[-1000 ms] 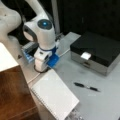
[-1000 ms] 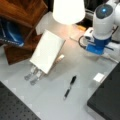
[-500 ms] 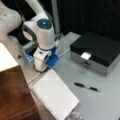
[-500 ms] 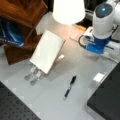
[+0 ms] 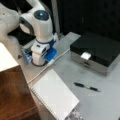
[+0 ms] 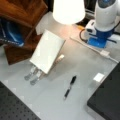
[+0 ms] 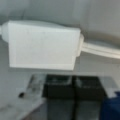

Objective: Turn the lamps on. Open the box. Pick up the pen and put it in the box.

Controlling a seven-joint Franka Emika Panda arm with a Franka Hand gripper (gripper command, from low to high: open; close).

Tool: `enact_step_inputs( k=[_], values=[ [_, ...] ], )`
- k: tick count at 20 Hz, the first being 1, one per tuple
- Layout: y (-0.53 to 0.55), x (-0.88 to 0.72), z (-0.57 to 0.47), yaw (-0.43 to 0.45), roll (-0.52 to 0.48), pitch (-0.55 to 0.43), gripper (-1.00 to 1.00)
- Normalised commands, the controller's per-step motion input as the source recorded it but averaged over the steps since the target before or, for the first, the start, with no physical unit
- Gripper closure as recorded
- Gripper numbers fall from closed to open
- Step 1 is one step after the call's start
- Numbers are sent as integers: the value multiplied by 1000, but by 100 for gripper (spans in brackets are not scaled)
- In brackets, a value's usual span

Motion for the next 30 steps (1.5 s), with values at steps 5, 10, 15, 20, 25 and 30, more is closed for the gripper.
enact_step_inputs(
  k=[5,10,15,20,25,30],
  values=[
    [54,-434,0,-121,73,-268,100],
    [91,-323,158,-153,61,-153,100],
    [107,-163,191,-161,35,-92,100],
    [76,8,242,-126,84,-10,-100],
    [37,141,285,-130,75,102,-100],
    [14,196,235,-108,82,175,-100]
  ],
)
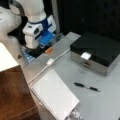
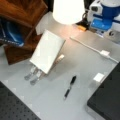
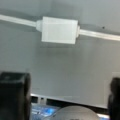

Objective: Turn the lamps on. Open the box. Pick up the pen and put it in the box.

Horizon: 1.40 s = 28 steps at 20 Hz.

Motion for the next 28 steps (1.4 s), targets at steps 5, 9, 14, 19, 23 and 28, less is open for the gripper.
enact_step_inputs(
  k=[5,9,14,19,23,28],
  values=[
    [43,251,204,-129,75,197,-100],
    [99,318,238,-143,71,231,-100],
    [141,458,297,-108,79,287,-100],
    [161,542,308,-90,86,290,-100],
    [170,584,304,-104,113,284,-100],
    [169,544,205,-185,162,253,-100]
  ],
)
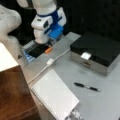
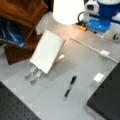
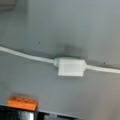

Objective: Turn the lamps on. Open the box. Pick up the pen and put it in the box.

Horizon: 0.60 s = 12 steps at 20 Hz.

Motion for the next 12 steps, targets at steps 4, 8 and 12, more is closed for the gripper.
enact_step_inputs(
  k=[4,8,12],
  values=[
    [156,634,133,-236,125,229,-100],
    [116,643,147,-203,87,226,-100],
    [89,555,128,-180,66,204,-100]
  ],
)
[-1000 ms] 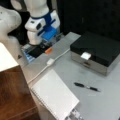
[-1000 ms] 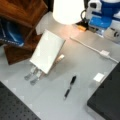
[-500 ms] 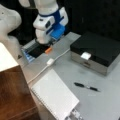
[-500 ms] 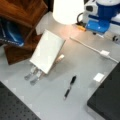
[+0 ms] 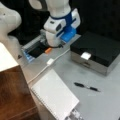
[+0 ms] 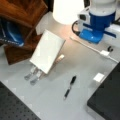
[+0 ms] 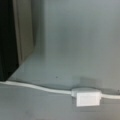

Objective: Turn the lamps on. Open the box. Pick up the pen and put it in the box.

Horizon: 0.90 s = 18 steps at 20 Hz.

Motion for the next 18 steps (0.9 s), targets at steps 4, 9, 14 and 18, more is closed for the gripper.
enact_step_inputs(
  k=[4,9,14,18],
  values=[
    [94,472,32,-139,130,166,-100],
    [81,340,-79,-94,249,134,-100],
    [-12,217,-100,-47,349,57,-100],
    [-93,137,-95,-36,380,60,-100]
  ],
)
